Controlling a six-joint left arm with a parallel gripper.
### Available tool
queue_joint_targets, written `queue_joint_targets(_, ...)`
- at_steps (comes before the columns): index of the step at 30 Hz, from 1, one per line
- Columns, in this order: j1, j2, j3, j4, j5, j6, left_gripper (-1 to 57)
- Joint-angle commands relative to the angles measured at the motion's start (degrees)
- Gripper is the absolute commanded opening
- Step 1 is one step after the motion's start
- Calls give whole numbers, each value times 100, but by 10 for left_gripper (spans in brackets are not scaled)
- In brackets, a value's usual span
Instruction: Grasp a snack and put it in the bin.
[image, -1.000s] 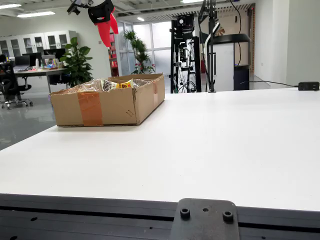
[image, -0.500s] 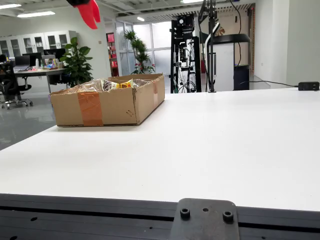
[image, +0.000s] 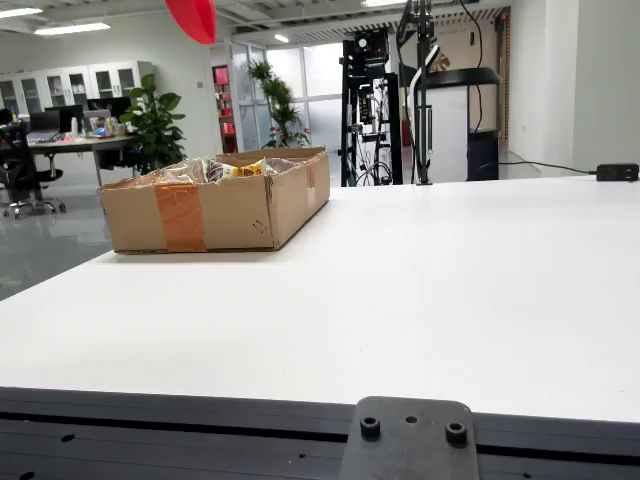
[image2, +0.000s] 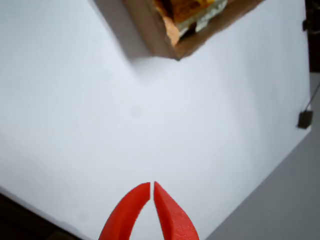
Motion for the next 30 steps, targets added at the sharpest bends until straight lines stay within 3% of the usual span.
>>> queue_joint_targets(1, -538, 28, 14, -61, 172, 50, 4)
queue_joint_targets(8, -1408, 36, 58, -290, 412, 232, 0)
queue_joint_targets(18, -2470, 32, 77, -898, 533, 704, -2)
queue_joint_targets(30, -3113, -178, 79, -1364, 836, 1274, -2)
